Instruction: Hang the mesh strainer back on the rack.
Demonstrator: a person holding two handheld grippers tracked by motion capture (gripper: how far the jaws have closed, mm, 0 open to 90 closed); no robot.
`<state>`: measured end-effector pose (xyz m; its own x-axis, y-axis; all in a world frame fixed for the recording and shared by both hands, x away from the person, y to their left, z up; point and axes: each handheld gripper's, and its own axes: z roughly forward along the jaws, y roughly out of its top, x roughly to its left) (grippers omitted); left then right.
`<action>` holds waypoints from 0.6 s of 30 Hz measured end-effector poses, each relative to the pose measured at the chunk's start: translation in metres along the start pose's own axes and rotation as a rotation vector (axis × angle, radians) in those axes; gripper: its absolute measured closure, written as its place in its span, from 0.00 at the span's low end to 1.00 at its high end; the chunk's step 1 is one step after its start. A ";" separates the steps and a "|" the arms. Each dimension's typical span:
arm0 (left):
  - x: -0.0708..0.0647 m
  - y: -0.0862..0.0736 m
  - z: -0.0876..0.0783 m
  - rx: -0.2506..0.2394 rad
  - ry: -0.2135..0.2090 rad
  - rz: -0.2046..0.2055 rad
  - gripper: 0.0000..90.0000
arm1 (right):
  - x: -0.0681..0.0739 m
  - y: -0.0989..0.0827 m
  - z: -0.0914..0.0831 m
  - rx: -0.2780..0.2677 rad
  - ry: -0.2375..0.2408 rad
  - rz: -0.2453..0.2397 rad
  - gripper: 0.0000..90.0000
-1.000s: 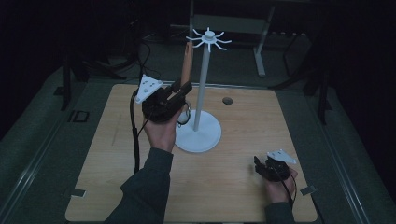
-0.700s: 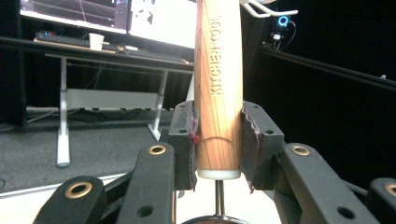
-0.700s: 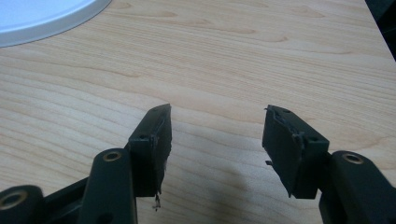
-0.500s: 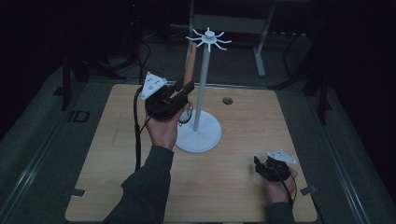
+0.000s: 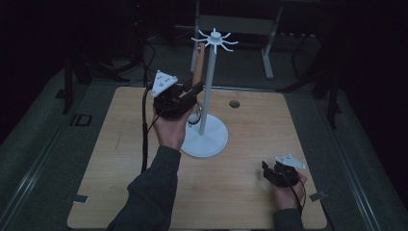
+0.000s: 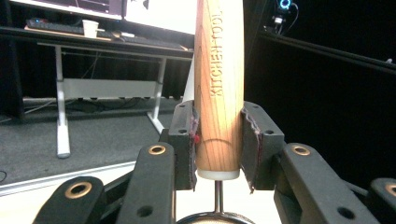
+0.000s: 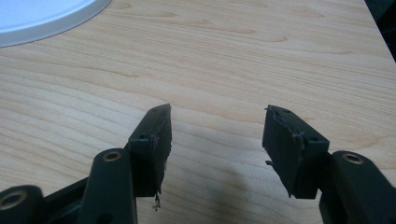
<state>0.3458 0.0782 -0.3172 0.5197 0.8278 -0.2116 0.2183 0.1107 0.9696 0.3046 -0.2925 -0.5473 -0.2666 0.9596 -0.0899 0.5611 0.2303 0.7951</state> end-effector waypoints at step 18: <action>0.006 -0.003 -0.006 -0.016 0.023 -0.035 0.59 | 0.000 0.000 0.000 0.001 -0.001 -0.002 0.47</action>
<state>0.3430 0.0865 -0.3205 0.4929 0.8356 -0.2425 0.2228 0.1482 0.9635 0.3045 -0.2921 -0.5475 -0.2669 0.9593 -0.0924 0.5613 0.2327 0.7943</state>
